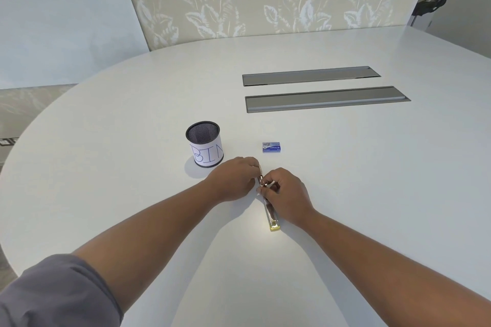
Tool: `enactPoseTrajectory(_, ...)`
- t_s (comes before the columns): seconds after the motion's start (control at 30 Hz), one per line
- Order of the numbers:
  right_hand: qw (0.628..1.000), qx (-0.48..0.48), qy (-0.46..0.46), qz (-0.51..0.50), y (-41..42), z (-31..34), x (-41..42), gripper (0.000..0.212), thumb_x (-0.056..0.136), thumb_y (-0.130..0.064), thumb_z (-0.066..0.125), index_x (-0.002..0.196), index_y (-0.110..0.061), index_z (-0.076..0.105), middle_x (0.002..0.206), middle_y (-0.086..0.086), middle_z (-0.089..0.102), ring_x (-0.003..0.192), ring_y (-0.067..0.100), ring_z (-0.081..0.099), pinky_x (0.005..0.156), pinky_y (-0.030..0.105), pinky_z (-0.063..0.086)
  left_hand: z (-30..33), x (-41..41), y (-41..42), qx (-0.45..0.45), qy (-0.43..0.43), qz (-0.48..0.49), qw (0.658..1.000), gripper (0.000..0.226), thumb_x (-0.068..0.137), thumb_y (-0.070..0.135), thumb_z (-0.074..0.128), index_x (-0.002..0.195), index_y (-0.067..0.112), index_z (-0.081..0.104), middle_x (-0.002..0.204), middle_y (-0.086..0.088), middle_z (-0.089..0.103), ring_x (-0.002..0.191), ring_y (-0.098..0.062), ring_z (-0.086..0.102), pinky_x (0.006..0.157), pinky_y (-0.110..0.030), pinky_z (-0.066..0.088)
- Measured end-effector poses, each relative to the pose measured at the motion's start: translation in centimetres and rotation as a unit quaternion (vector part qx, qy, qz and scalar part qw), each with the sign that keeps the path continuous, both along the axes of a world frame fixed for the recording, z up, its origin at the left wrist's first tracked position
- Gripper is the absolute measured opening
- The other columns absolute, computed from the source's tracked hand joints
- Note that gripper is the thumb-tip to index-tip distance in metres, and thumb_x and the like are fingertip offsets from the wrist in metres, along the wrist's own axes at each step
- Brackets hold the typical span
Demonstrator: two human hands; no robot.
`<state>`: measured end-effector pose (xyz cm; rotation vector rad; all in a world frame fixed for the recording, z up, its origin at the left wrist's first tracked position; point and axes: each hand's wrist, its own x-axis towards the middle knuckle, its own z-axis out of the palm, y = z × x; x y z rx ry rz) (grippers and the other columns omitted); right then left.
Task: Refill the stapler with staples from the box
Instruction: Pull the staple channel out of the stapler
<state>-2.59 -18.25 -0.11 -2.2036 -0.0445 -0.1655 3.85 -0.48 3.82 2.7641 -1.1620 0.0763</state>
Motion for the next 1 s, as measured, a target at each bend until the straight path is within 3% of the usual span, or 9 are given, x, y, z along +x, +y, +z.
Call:
enactPoseTrajectory(0.13,1.0,0.0,-0.01,0.004,0.0,-0.1,0.1,0.026,0.082,-0.033,0.077,0.08,-0.049,0.057,0.079,-0.013,0.068,0.07,0.003,0.065,0.07,0.027,0.049,-0.1,-0.3,0.1,-0.064,0.047,0.017,0.997,0.029,0.09,0.012,0.052,0.108,0.013,0.074,0.122,0.002,0.065,0.105,-0.022,0.064,0.088,-0.037,0.051)
enactPoseTrajectory(0.27,1.0,0.007,-0.018,0.002,0.0,-0.1,0.1,0.031,0.08,-0.033,0.079,0.08,-0.054,0.056,0.078,-0.017,0.066,0.072,0.002,0.065,0.066,0.021,0.043,0.0,-0.3,-0.2,-0.127,0.099,0.058,0.985,0.02,0.087,0.018,0.058,0.096,0.018,0.076,0.109,0.006,0.065,0.085,-0.006,0.055,0.077,-0.027,0.044)
enactPoseTrajectory(0.37,1.0,0.015,-0.012,-0.002,0.0,-0.1,0.0,0.029,0.079,-0.03,0.079,0.082,-0.049,0.057,0.08,-0.023,0.067,0.07,0.001,0.066,0.063,0.021,0.042,0.5,-0.1,-0.7,-0.143,0.141,0.103,0.974,0.013,0.088,0.024,0.062,0.088,0.022,0.075,0.106,0.006,0.063,0.083,-0.01,0.058,0.077,-0.028,0.045)
enactPoseTrajectory(0.47,0.999,0.033,-0.007,-0.007,-0.1,-0.2,0.0,0.026,0.078,-0.03,0.079,0.084,-0.042,0.057,0.076,-0.02,0.069,0.065,0.004,0.067,0.065,0.028,0.05,1.3,0.2,-1.3,-0.144,0.159,0.149,0.965,0.008,0.084,0.026,0.068,0.083,0.022,0.075,0.101,0.004,0.066,0.085,-0.012,0.062,0.078,-0.03,0.051)
enactPoseTrajectory(0.6,0.999,0.048,-0.009,-0.004,-0.2,-0.3,0.0,0.028,0.078,-0.027,0.08,0.085,-0.038,0.056,0.07,-0.015,0.07,0.06,0.008,0.068,0.066,0.033,0.054,2.3,0.5,-2.2,-0.134,0.202,0.194,0.95,0.007,0.075,0.022,0.074,0.077,0.017,0.077,0.079,0.006,0.074,0.078,-0.012,0.067,0.064,-0.026,0.053)
enactPoseTrajectory(0.7,0.998,0.054,-0.016,-0.005,-0.2,-0.4,0.0,0.028,0.077,-0.027,0.082,0.083,-0.037,0.056,0.071,-0.014,0.069,0.06,0.007,0.068,0.064,0.03,0.05,2.8,0.5,-2.8,-0.121,0.217,0.208,0.946,0.004,0.071,0.019,0.076,0.071,0.015,0.075,0.065,0.01,0.069,0.067,-0.009,0.062,0.052,-0.019,0.043)
enactPoseTrajectory(0.9,0.998,0.052,-0.025,-0.008,-0.2,-0.4,0.0,0.028,0.076,-0.038,0.084,0.079,-0.035,0.056,0.075,-0.013,0.066,0.062,0.008,0.069,0.067,0.034,0.054,3.8,0.7,-3.6,-0.107,0.258,0.25,0.927,0.01,0.069,0.011,0.08,0.077,0.01,0.076,0.069,0.0,0.068,0.059,-0.012,0.057,0.05,-0.019,0.041)
enactPoseTrajectory(1.0,0.998,0.052,-0.029,-0.008,-0.2,-0.4,0.1,0.026,0.077,-0.036,0.082,0.078,-0.035,0.056,0.075,-0.011,0.067,0.062,0.008,0.07,0.069,0.035,0.054,4.0,0.7,-4.1,-0.084,0.266,0.262,0.924,0.021,0.073,0.009,0.075,0.091,-0.001,0.075,0.083,-0.012,0.072,0.068,-0.022,0.057,0.059,-0.025,0.044)
